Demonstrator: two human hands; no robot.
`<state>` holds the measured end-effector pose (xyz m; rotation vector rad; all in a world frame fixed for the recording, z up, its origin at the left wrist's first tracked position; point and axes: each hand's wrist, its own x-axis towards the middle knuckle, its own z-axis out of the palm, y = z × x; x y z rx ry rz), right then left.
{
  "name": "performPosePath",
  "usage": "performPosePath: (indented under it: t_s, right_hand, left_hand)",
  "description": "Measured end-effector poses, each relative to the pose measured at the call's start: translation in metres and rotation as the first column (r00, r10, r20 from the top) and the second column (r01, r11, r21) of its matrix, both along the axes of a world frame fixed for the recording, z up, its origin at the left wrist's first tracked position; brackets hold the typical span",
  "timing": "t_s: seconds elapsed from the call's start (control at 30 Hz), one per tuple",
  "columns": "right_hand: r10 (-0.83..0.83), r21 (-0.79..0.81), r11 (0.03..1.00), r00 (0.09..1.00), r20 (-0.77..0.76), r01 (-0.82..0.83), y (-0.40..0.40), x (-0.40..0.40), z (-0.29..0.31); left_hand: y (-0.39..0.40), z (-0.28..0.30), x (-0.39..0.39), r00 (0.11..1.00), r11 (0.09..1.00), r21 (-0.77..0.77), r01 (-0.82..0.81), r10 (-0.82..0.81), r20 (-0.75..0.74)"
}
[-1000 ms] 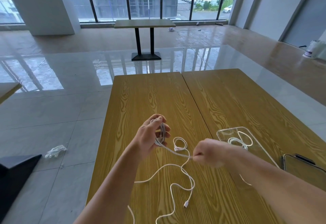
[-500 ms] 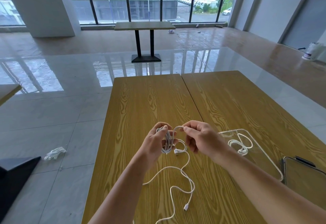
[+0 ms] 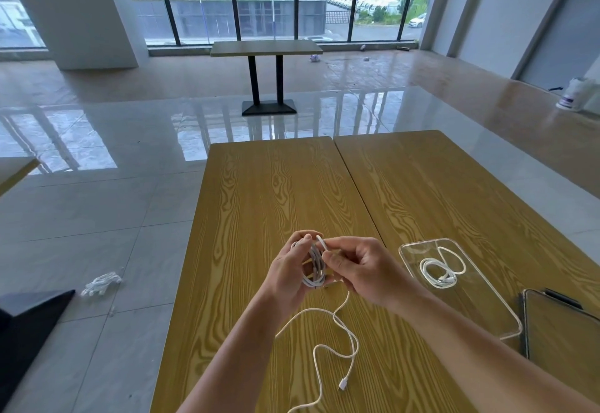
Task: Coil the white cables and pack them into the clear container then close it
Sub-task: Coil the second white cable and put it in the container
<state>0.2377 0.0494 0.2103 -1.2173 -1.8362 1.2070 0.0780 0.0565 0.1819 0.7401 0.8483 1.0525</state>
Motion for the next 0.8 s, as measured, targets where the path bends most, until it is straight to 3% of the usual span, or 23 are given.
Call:
performPosePath:
  t_s: [0.3,0.47,0.63,0.8]
  right_hand:
    - [0.042,0.152,0.986,0.983,0.179,-0.069,-0.005,-0.009,-0.008]
    - [0.002,0.155,0.988,0.993,0.115,-0.020,-0.007,-0.010,-0.008]
    - [-0.125,-0.108,0.988,0.987,-0.104,0.114,-0.008,0.000,-0.006]
    - [-0.312,-0.332,0.922,0.892,-0.327,0.200,-0.016,0.000,-0.006]
  left_hand:
    - [-0.001,-0.001,0.007,0.999,1.000,-0.008,0.005,-0.005,0.044]
    - [-0.002,-0.001,0.005,0.981,0.999,-0.023,-0.026,0.030,0.191]
    - [-0.002,0.002,0.001,0.967,0.992,-0.032,-0.118,0.122,0.223]
    - [-0.002,0.003,0.005,0.945,0.979,-0.001,-0.204,0.197,0.261]
